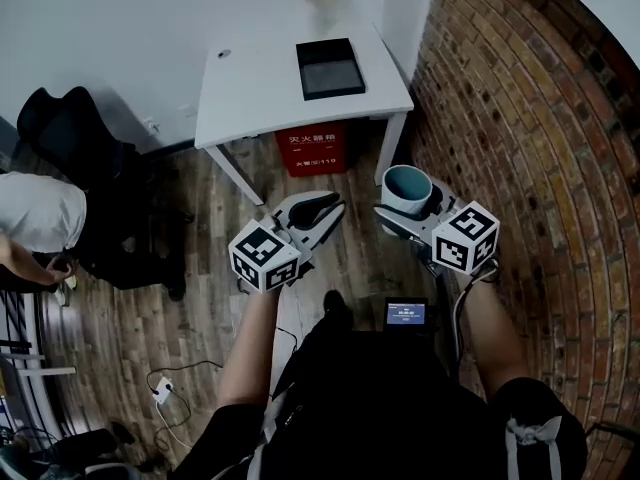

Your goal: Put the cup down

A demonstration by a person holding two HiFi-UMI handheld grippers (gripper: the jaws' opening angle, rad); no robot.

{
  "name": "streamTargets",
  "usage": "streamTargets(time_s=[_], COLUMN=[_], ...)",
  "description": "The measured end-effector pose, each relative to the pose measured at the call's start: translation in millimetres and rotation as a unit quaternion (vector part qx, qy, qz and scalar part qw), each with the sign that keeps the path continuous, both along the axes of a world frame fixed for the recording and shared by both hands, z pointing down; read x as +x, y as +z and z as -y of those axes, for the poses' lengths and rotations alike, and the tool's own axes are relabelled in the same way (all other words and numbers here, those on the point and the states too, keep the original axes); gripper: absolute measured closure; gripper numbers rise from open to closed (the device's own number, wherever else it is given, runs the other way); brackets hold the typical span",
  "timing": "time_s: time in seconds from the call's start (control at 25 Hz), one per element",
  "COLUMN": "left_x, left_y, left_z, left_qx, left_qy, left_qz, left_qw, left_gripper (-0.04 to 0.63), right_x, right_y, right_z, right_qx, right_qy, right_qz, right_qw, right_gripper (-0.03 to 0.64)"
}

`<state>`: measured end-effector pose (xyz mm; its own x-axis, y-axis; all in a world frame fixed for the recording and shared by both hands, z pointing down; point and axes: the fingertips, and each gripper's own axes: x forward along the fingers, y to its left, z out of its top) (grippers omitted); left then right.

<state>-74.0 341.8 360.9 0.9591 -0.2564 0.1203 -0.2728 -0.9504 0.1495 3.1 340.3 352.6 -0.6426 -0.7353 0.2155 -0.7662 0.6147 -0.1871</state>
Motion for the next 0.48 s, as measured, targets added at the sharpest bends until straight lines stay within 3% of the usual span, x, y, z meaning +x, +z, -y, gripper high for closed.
streamTargets(time_s=[0.28,0.4,0.48], left_x=[-18.5,-23.0,-23.8], left_y=[-0.3,3.6,2.2], left_z=[89.4,122.0,143.5], left_qx=[-0.008,-0.017,-0.02], left_qy=[-0.004,-0.016,-0.024], left_qz=[-0.01,-0.015,-0.022], left_qw=[0.9999,0.9996,0.9993], left_gripper=[0.537,0.467,0.454], right_x=[-11.1,-7.4,-4.1], right_y=[0.4,8.7,10.5], right_z=[81.1,105.7,123.6], right_qx=[-0.002,-0.013,-0.015], right_qy=[0.015,0.021,0.025], right_qz=[0.01,0.017,0.023], right_qw=[1.0,1.0,0.999], right_gripper=[0.222,0.222,0.222])
